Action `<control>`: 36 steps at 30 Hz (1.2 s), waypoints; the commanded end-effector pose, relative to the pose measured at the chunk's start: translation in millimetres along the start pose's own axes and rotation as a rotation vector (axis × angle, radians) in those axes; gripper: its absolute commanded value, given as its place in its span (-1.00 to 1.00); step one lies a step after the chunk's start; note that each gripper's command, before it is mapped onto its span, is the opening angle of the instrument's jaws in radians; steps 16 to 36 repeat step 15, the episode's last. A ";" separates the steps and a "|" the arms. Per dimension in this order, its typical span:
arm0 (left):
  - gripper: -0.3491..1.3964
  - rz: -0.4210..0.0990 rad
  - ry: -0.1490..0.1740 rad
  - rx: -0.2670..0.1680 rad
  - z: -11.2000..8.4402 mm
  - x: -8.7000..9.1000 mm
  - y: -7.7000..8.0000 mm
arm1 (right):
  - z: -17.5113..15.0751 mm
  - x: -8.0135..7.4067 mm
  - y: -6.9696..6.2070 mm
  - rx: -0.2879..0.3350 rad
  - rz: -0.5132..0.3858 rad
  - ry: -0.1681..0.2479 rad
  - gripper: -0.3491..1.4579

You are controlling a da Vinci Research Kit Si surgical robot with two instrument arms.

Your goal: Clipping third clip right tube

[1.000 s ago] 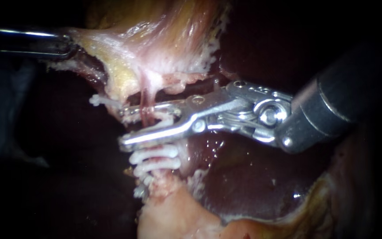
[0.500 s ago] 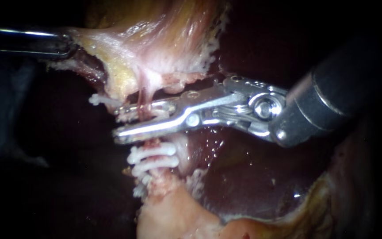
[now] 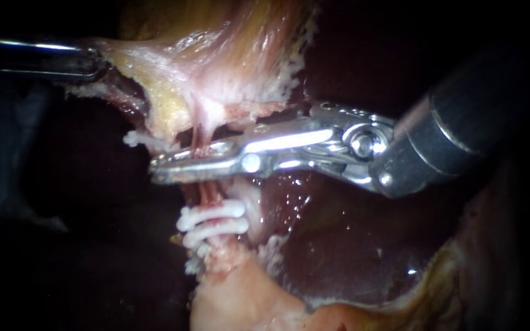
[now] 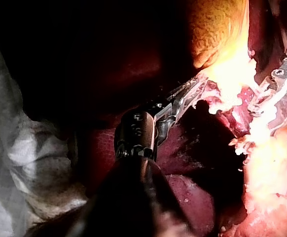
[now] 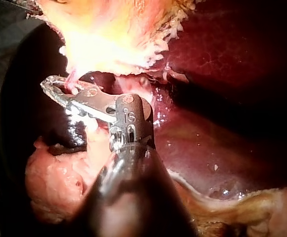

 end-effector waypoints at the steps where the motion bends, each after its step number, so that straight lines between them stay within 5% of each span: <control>1: -1.00 0.000 -0.002 0.001 0.0 0.0 0.0 | -0.2 -0.1 0.0 -0.002 -0.004 -0.001 -1.00; 36: -1.00 0.001 -0.001 0.002 0.2 -0.1 0.0 | -0.4 -0.4 0.0 -0.038 0.003 -0.018 -1.00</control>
